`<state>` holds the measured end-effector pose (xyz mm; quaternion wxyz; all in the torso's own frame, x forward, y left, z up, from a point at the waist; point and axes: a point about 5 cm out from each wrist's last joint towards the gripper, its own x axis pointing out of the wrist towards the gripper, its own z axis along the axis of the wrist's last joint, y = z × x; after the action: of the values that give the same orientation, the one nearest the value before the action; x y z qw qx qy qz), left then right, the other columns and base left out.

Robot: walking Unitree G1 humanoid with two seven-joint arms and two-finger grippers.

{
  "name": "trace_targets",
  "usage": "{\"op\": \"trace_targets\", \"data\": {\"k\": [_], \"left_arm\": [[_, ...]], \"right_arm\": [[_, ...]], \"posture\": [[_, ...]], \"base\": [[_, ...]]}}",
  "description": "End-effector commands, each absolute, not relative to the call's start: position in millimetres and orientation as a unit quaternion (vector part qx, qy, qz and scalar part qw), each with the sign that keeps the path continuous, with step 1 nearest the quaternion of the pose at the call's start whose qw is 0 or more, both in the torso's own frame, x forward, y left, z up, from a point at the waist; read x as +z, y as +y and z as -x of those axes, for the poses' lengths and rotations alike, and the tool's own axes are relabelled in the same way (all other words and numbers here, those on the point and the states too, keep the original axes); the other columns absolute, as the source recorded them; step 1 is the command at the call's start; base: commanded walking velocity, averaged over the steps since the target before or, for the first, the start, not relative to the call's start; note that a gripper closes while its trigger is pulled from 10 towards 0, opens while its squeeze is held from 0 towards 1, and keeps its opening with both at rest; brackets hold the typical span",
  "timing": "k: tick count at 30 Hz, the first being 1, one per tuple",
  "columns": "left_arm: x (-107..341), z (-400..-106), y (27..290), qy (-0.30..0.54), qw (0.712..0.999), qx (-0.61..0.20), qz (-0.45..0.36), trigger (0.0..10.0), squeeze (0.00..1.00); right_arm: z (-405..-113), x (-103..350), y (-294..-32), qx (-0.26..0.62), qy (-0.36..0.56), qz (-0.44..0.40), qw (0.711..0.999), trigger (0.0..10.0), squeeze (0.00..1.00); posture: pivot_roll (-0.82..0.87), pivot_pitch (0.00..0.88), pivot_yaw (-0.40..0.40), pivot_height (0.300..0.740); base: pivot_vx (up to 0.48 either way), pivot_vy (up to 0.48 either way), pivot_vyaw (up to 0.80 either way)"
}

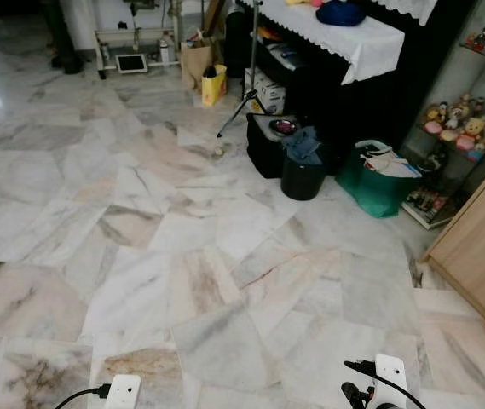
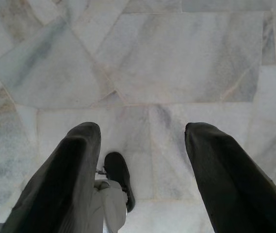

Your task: Hang keys on a hook

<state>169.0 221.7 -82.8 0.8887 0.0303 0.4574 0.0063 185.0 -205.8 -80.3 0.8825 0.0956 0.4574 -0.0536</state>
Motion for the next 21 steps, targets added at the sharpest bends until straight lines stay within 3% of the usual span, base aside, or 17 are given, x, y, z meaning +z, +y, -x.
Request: {"op": "trace_targets", "data": {"k": [1, 21], "left_arm": [[-85.4, -162.8, 222.6, 0.466, 0.884, 0.004, -0.034, 10.0, 0.00], [-86.9, -155.8, 229.8, 0.480, 0.876, -0.001, -0.053, 10.0, 0.00]], "right_arm": [[-184.1, -80.4, -207.7, -0.060, 0.458, -0.101, 0.881, 10.0, 0.00], [-182.8, -81.7, -204.7, -0.065, 0.457, -0.104, 0.881, 10.0, 0.00]], "posture": [[0.06, 0.000, -0.056, 0.740], [0.07, 0.000, -0.040, 0.740]], "base": [[0.000, 0.000, -0.68], [0.000, 0.000, -0.68]]}}
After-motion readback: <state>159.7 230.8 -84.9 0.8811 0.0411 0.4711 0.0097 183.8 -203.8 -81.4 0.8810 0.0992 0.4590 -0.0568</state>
